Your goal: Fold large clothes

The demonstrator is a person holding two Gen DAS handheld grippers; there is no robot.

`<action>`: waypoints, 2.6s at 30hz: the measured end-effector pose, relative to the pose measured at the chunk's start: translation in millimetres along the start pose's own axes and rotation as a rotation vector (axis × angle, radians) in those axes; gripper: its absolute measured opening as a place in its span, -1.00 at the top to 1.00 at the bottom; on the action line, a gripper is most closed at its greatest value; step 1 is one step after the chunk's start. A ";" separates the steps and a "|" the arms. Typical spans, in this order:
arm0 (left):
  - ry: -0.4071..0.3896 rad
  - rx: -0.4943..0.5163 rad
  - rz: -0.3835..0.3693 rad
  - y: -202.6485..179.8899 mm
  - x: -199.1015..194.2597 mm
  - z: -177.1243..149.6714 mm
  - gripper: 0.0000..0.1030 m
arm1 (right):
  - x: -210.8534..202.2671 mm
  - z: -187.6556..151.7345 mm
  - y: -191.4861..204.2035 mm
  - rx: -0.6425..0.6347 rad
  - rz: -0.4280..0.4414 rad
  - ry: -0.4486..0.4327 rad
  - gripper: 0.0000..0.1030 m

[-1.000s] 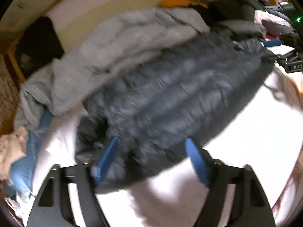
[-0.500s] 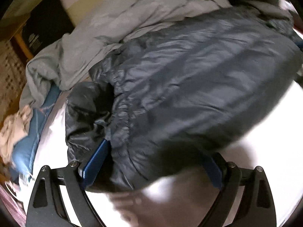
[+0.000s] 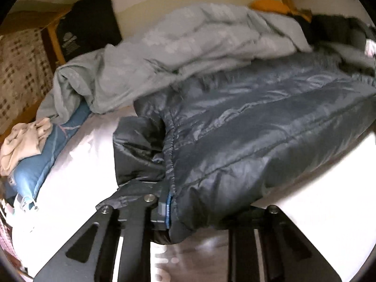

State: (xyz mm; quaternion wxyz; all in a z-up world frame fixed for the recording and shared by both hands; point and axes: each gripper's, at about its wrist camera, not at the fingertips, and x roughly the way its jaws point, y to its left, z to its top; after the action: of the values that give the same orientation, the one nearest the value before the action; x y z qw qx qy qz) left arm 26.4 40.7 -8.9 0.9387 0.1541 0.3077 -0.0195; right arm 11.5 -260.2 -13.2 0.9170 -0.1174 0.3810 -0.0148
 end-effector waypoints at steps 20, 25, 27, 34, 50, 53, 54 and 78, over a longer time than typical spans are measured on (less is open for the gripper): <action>0.205 -0.080 -0.149 17.7 -92.7 -10.5 0.47 | -99.1 -25.0 -18.6 -0.037 0.241 0.182 0.75; 0.181 -0.043 -0.145 20.7 -75.5 21.3 0.41 | -90.1 14.3 -38.1 -0.029 0.293 0.189 0.70; 0.152 -0.048 -0.129 23.0 -64.3 44.2 0.37 | -87.1 36.1 -42.5 -0.028 0.264 0.141 0.62; 0.141 -0.055 -0.137 41.1 10.7 104.2 -0.02 | -29.7 110.0 -62.2 0.049 0.215 0.084 0.19; 0.091 -0.113 -0.170 51.4 89.3 89.5 -0.16 | 73.2 131.3 -55.5 0.065 0.110 -0.080 -0.36; -0.064 -0.111 -0.115 59.4 49.0 95.8 -0.56 | 43.2 130.4 -64.2 0.090 0.034 -0.188 -0.42; -0.132 -0.132 -0.105 65.6 32.0 95.9 -0.64 | 26.1 128.6 -68.3 0.112 0.011 -0.252 -0.45; 0.009 -0.188 0.047 73.6 116.5 78.6 0.56 | 98.0 115.4 -103.3 0.327 0.141 -0.090 0.49</action>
State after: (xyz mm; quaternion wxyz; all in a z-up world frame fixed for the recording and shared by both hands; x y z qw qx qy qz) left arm 175.4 93.9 3.6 0.9478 0.0725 0.3089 0.0324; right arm 168.5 -348.5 20.7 0.9387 0.0597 0.3395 -0.0070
